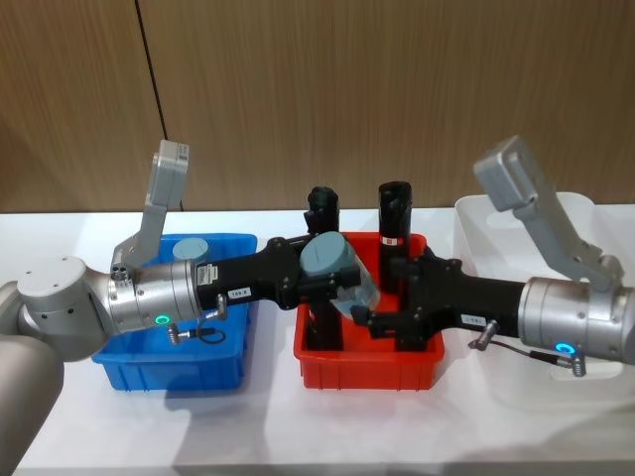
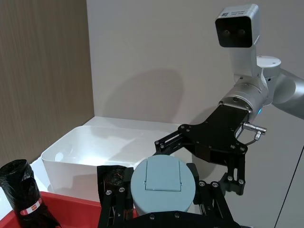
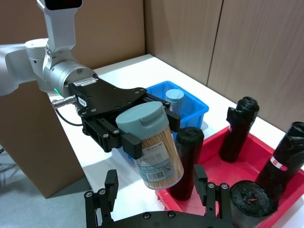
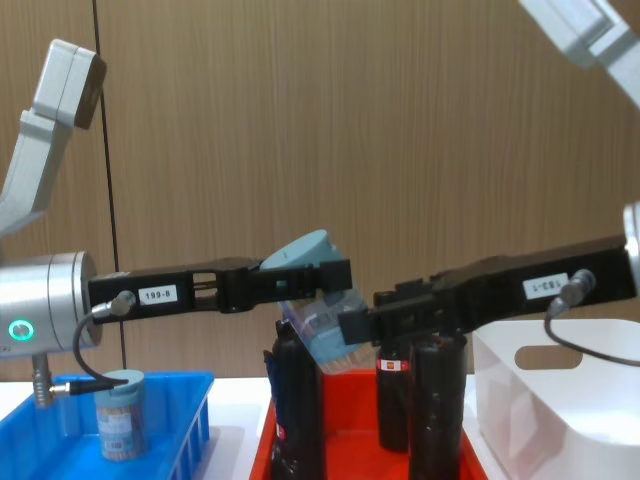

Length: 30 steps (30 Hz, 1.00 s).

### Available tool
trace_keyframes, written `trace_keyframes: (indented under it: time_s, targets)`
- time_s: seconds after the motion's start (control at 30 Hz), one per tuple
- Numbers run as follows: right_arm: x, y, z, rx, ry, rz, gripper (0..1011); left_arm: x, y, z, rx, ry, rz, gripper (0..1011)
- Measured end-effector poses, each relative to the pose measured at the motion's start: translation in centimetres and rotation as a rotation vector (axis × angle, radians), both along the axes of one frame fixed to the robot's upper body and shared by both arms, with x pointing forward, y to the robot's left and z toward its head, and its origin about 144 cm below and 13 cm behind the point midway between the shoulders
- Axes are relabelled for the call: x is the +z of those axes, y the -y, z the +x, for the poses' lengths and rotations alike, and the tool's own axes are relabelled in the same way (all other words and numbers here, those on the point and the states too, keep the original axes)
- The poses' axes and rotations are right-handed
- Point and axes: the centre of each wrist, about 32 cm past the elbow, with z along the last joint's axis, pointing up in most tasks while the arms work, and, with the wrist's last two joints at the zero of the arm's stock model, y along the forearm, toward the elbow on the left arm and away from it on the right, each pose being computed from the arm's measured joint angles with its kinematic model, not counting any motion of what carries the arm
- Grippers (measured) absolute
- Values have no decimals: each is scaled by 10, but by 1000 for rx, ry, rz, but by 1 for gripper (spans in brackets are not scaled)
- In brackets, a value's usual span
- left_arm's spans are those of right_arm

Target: Pick the cotton swabs from the blue box and place them into the white box.

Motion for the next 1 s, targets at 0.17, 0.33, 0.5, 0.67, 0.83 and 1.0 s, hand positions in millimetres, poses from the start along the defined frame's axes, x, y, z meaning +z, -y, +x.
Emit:
trace_keyframes:
  time_s: [0.17, 0.33, 0.5, 0.67, 0.83, 1.0]
  targets:
    - [-1, -6, 5, 18, -7, -11, 1002, 0, 0, 0, 0, 0, 0, 666]
    - [-1, -12, 10, 27, -12, -18, 1002, 0, 0, 0, 0, 0, 0, 666]
    - [0, -18, 15, 32, -13, -22, 1002, 0, 0, 0, 0, 0, 0, 666]
    - [0, -23, 21, 36, -13, -28, 1002, 0, 0, 0, 0, 0, 0, 666]
    - [1, -29, 25, 39, -14, -34, 1002, 0, 0, 0, 0, 0, 0, 666]
    - [1, -32, 28, 42, -14, -39, 1002, 0, 0, 0, 0, 0, 0, 666]
